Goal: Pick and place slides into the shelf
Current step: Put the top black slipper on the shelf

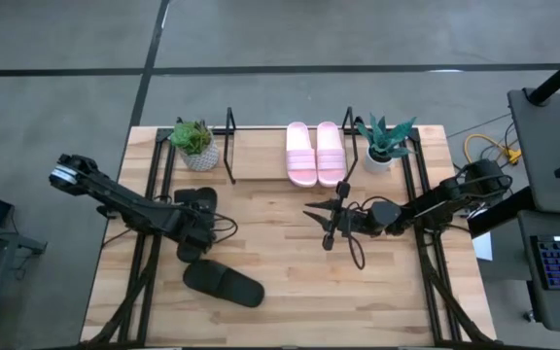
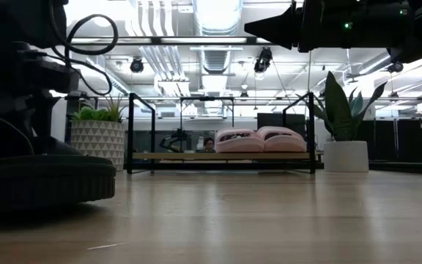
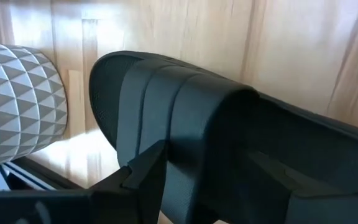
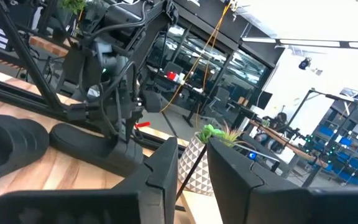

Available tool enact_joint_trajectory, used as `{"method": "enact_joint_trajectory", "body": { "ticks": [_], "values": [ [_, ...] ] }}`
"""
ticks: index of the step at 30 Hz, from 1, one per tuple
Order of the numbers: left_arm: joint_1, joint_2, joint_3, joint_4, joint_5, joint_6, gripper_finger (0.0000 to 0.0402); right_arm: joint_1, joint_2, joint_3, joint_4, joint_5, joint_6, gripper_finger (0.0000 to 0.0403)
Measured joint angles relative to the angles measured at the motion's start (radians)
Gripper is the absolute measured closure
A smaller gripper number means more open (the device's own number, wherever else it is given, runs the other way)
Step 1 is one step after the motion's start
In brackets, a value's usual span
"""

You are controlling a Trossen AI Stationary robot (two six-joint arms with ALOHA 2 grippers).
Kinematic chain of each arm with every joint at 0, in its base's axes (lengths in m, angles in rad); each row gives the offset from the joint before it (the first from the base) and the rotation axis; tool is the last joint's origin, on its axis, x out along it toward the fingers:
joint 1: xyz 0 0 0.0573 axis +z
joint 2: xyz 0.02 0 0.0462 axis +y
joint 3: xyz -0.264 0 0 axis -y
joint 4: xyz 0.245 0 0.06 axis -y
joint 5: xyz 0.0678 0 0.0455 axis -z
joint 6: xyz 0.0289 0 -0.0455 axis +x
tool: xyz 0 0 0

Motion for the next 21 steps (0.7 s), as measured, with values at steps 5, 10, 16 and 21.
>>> {"method": "enact_joint_trajectory", "body": {
  "ticks": [5,10,16,21],
  "values": [
    [0.0,0.031,0.012,-0.002,-0.003,-0.001,0.0237,0.0,0.0,0.0,0.0,0.0,0.0,0.0333],
    [0.0,0.056,0.052,-0.003,-0.05,0.007,0.0237,0.0,0.0,0.0,0.0,0.0,0.0,0.0333],
    [0.003,0.079,0.058,-0.015,-0.094,0.0,0.0237,0.0,0.0,0.0,0.0,0.0,-0.015,0.0325],
    [0.003,0.115,0.058,-0.017,-0.093,-0.001,0.0237,0.0,0.0,0.0,-0.007,0.0,-0.017,0.0323]
  ]
}}
